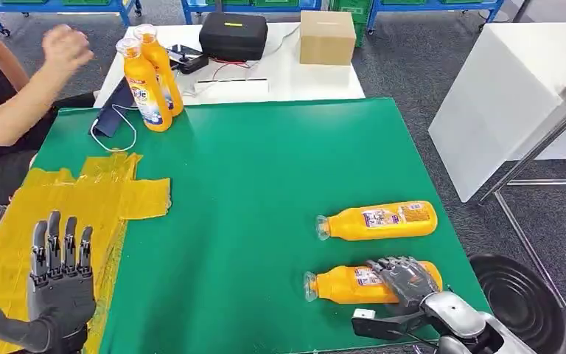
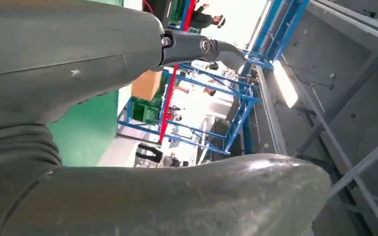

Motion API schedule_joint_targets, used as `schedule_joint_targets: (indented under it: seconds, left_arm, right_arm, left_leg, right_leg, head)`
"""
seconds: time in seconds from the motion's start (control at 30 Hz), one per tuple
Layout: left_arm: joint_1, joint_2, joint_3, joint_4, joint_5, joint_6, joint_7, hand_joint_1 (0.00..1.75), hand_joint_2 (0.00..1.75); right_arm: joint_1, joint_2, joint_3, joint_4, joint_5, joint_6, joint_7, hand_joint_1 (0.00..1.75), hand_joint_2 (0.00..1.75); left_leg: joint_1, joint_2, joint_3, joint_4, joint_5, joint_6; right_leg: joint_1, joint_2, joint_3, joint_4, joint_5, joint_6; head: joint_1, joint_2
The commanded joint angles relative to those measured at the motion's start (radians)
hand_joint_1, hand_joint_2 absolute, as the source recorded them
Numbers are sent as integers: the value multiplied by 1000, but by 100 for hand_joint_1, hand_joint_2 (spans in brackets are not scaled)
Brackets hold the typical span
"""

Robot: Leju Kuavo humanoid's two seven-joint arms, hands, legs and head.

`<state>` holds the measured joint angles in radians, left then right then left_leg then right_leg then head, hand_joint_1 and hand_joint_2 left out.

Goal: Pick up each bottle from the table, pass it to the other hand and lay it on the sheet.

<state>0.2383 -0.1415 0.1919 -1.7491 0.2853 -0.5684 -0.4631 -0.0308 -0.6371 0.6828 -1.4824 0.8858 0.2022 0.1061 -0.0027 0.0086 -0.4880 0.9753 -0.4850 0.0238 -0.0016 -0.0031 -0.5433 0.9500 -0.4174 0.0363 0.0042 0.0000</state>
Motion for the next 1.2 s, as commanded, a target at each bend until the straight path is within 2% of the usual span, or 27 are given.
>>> schedule_joint_targets:
  seconds: [0.03,0.13,0.23,0.3,0.33,0.37,0.4,0.43,0.47,0.53,0.67,0.7,0.73,0.77,0.8,0.83,0.9,0.97,1.1,1.2]
  left_arm:
    - [-27,7,-12,55,-1,3,4,0,0]
    - [-28,8,-13,56,0,3,5,0,0]
    - [-25,24,-20,73,-14,16,38,0,0]
    - [-27,45,-32,109,43,4,88,0,0]
    - [-25,51,-38,115,60,-5,91,0,0]
    - [-12,50,-47,107,87,-20,88,0,0]
    - [-1,35,-52,85,91,-25,73,0,0]
    - [6,26,-64,65,87,-24,64,0,0]
    - [9,17,-86,46,71,-14,55,0,0]
    - [9,15,-120,36,58,9,45,0,0]
    - [6,31,-139,42,64,29,35,0,0]
    - [6,31,-139,42,64,29,35,0,175]
    - [8,36,-136,38,10,67,46,0,175]
    - [9,40,-144,39,-1,77,42,0,175]
    - [8,44,-149,37,-6,80,44,0,175]
    - [10,49,-155,32,-10,87,42,0,175]
    - [14,54,-155,21,-33,104,35,0,175]
    - [19,59,-156,16,-61,119,35,0,175]
    - [30,61,-145,17,-63,120,34,0,175]
    - [25,56,-143,26,-62,112,37,0,175]
  right_arm:
    - [84,-8,53,74,6,44,9,175,175]
    - [84,-4,50,76,-8,37,19,175,175]
    - [43,81,-13,105,-84,-32,-6,175,175]
    - [-141,187,-74,154,-205,-52,-119,175,175]
    - [-221,226,-73,174,-247,-39,-116,175,175]
    - [-269,388,-194,147,-373,-177,-269,175,175]
    - [-295,476,-231,97,-387,-228,-283,175,175]
    - [-312,522,-240,43,-421,-230,-270,175,175]
    - [-322,560,-251,-28,-477,-241,-285,175,175]
    - [-309,586,-256,-103,-536,-253,-300,175,175]
    - [-268,558,-255,-127,-545,-263,-304,175,175]
    - [-268,558,-255,-127,-545,-263,-304,175,175]
    - [-290,572,-208,-119,-508,-222,-374,175,175]
    - [-309,671,-147,-91,-430,-241,-326,175,175]
    - [-332,719,-94,-59,-397,-262,-282,175,175]
    - [-362,723,-40,-22,-388,-303,-256,175,175]
    - [-375,710,-15,-6,-402,-327,-244,175,175]
    - [-369,691,-21,-6,-415,-337,-246,175,175]
    - [-358,677,-41,-4,-433,-330,-255,175,175]
    - [-361,688,-39,24,-435,-318,-256,175,175]
  left_leg:
    - [1,-6,-1,-1,1,-1]
    - [1,-7,-3,-1,1,-1]
    - [1,-5,0,-2,1,-1]
    - [1,-1,-1,-2,1,-1]
    - [1,-2,-6,-2,3,-2]
    - [1,8,-4,-2,1,-1]
    - [1,12,-6,-3,1,-2]
    - [2,16,-4,-1,0,-2]
    - [2,25,-7,-1,1,-3]
    - [2,31,-13,1,2,-5]
    - [2,11,-20,1,11,-5]
    - [2,3,-21,1,12,-7]
    - [2,-1,-23,0,13,-7]
    - [2,0,-25,1,13,-7]
    - [2,2,-26,0,13,-7]
    - [3,3,-27,2,12,-8]
    - [3,11,-28,0,12,-8]
    - [4,10,-29,0,12,-8]
    - [3,-1,-31,0,14,-7]
    - [3,1,-32,0,14,-7]
  right_leg:
    - [1,-5,1,-2,0,0]
    - [1,-6,0,-2,-1,2]
    - [1,-4,2,-3,-1,2]
    - [1,0,1,-3,0,2]
    - [1,0,-5,-3,2,1]
    - [0,8,3,-2,3,2]
    - [0,14,4,0,5,2]
    - [1,15,5,1,6,1]
    - [1,23,-1,2,9,-1]
    - [1,29,-9,5,11,-3]
    - [1,11,-14,6,9,-3]
    - [2,4,-13,5,9,-2]
    - [2,1,-14,5,9,-2]
    - [1,1,-15,6,9,-2]
    - [1,2,-16,7,10,-2]
    - [1,4,-17,9,8,-2]
    - [1,12,-19,9,11,-3]
    - [2,10,-20,9,11,-3]
    - [2,-1,-21,8,9,-2]
    - [1,1,-22,8,10,-2]
  head:
    - [0,0]
    - [0,0]
    - [0,0]
    - [0,0]
    - [0,0]
    - [0,0]
    - [1,0]
    - [1,0]
    - [0,0]
    - [0,0]
    - [0,0]
    - [0,0]
    - [0,0]
    - [0,0]
    - [0,0]
    - [0,0]
    - [2,0]
    - [0,0]
    - [0,0]
    - [0,0]
